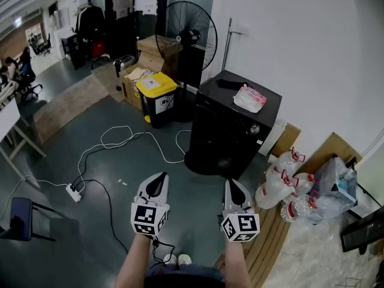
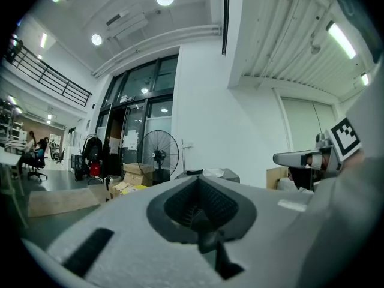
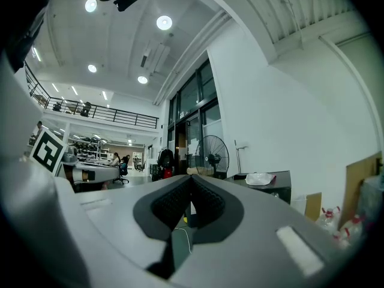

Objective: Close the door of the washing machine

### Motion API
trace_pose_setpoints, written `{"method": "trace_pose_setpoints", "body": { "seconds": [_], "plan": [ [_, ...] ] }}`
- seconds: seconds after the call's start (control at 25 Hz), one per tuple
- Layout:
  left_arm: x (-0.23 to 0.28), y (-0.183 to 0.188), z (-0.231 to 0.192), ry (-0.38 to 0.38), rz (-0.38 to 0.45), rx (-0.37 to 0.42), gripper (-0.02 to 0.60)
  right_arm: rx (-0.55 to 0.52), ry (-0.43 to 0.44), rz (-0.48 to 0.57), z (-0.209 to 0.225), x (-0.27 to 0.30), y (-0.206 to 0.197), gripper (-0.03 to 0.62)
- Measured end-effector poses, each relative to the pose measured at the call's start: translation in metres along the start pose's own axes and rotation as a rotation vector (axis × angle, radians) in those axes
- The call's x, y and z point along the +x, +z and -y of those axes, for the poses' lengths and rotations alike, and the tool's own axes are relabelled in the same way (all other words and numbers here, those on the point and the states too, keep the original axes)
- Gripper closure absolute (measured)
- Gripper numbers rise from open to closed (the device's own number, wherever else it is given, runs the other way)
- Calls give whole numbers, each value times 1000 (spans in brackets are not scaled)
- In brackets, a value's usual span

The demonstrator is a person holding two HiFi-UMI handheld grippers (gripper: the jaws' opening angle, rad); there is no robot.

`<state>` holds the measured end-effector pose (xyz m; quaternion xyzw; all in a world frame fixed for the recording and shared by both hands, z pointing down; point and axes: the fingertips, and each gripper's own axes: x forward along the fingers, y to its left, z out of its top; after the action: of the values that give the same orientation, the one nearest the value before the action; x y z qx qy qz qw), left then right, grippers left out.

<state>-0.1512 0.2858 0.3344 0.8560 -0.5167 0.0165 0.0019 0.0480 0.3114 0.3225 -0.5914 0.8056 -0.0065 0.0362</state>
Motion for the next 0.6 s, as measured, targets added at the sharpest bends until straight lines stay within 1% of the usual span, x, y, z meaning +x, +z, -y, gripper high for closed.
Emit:
{"method": "trace_pose_setpoints", "body": {
  "seconds": [0.08,0.12,0.2,0.36,0.48,0.6],
  "plan": [
    [0,-1,-2,2,0,-9,572,3,1,-1,1,0,0,586],
    [0,-1,-2,2,-1,-13,543,5,2,-1,2,0,0,586],
    [0,-1,-2,-4,-3,-20,521,10,3,-2,4,0,0,586],
    [-2,-5,-2,-28,-7,-26,446,18,2,0,3,0,-2,586],
    [-3,-9,-3,-39,-14,-37,406,27,-2,0,4,3,-4,586],
    [-2,-12,-8,-41,-27,-38,396,32,-7,-6,3,7,-6,586]
  ]
}}
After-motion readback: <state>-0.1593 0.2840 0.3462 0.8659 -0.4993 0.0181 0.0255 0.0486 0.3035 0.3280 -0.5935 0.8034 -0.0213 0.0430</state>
